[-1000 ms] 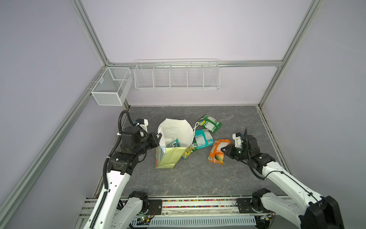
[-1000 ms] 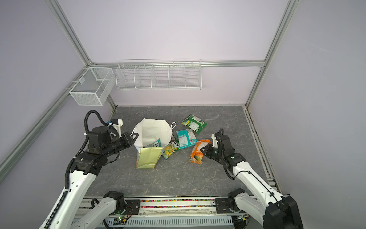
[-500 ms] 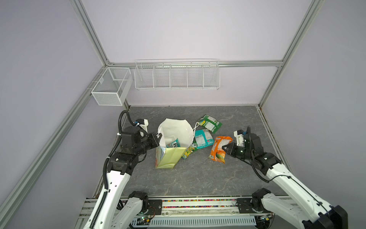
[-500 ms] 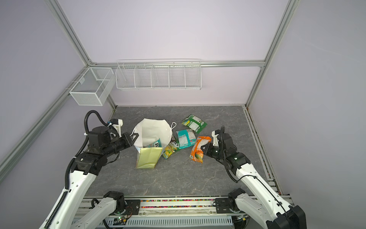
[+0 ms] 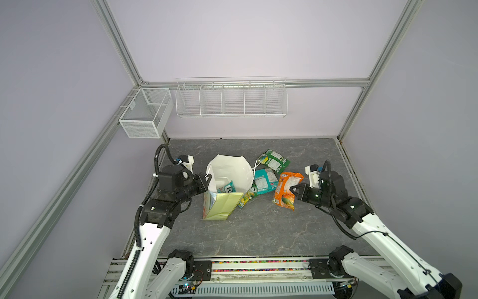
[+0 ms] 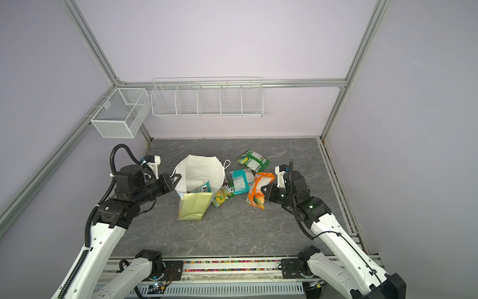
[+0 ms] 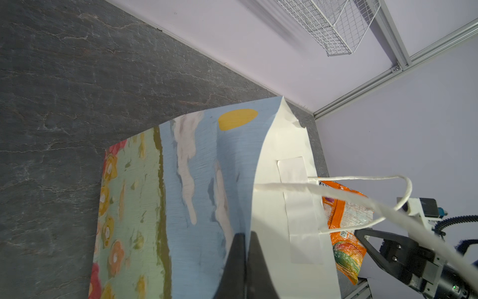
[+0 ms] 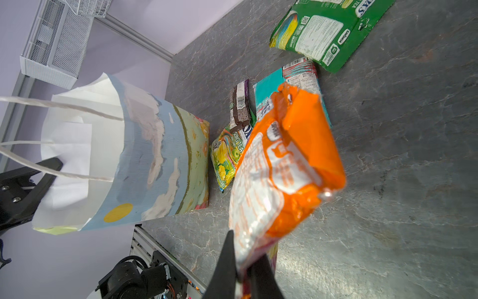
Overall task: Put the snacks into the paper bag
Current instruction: 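Lift the orange Fox's Fruits packet off the table with the right gripper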
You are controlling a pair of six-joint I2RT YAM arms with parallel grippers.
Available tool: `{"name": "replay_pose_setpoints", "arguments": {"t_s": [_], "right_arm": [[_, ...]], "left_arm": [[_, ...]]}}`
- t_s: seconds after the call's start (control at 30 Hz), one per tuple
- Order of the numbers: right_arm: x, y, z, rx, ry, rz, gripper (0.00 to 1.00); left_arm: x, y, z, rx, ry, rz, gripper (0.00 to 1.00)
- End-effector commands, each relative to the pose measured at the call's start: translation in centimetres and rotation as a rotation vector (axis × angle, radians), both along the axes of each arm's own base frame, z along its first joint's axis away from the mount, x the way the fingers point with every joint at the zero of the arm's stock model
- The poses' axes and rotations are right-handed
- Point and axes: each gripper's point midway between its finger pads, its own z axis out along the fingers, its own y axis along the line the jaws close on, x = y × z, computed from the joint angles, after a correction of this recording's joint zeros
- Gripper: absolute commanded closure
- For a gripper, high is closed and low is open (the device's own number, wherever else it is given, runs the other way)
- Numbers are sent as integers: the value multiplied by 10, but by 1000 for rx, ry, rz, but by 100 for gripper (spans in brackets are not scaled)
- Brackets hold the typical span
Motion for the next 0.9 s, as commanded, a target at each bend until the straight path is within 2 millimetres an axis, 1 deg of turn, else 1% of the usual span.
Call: {"name": "replay_pose_setpoints", "arguments": {"t_s": [0.0,0.13,0.2,0.27,0.63,0.87], "right_arm": [[2,2,26,8,-83,8,93],[1,4,35,8,-103,15,93],[0,5,34,2,-102,20,93],[1,6,49,15,-132,24,93],[-1,12,71,24,-181,41,93],[-2,17,90,36,-225,62,93]], "left_arm": [[-2,-4,11,-28,-36,-18,100],[-2,-4,10,-30,-35,-19,100],[-2,-4,10,-30,-35,-18,100],[-2,-4,11,-31,-38,-19,100],[-4,-4,10,-35,-38,-20,100],[-5,-4,10,-39,-40,-20,100]]}}
